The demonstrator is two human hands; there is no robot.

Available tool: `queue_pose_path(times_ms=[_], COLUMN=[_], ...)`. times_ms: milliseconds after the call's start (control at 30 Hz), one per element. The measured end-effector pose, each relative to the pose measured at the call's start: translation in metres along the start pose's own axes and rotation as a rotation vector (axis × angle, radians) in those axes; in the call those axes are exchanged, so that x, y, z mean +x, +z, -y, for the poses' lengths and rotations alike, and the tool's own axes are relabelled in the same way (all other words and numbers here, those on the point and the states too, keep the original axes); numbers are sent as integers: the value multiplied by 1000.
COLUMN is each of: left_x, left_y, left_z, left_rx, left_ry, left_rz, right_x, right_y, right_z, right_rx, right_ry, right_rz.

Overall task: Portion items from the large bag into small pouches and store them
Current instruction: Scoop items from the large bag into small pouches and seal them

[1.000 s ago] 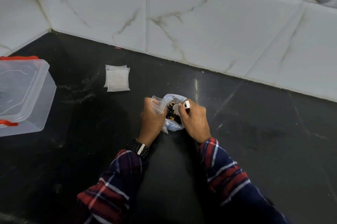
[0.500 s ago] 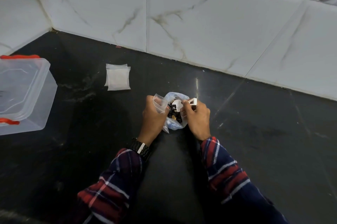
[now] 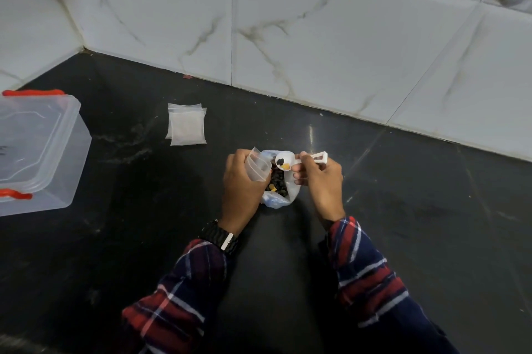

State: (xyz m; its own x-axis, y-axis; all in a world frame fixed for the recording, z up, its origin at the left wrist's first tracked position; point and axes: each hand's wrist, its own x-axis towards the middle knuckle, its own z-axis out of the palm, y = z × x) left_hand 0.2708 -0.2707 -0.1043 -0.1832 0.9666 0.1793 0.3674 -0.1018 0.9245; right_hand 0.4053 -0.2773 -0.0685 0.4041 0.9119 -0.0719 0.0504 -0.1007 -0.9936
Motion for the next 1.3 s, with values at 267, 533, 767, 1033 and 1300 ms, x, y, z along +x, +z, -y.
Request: queue_pose_path(times_ms=[267, 533, 767, 1033, 1300], left_x=[1, 0, 2, 4, 5], left_y=[-1, -5, -4, -2, -3], left_z=[0, -5, -4, 1, 5], left_rx=[-66, -142, -159, 14, 13], left_ry=[-8, -58, -60, -103, -192], left_rz=[20, 21, 22, 20, 75], right_x=[-26, -25, -24, -13, -11], right_y=[10, 8, 9, 7, 1], right_z=[20, 13, 14, 5, -18], right_rx=[-308, -454, -470, -353, -525], right_ry=[-602, -806, -828, -516, -538], right_rz=[178, 257, 257, 75, 174])
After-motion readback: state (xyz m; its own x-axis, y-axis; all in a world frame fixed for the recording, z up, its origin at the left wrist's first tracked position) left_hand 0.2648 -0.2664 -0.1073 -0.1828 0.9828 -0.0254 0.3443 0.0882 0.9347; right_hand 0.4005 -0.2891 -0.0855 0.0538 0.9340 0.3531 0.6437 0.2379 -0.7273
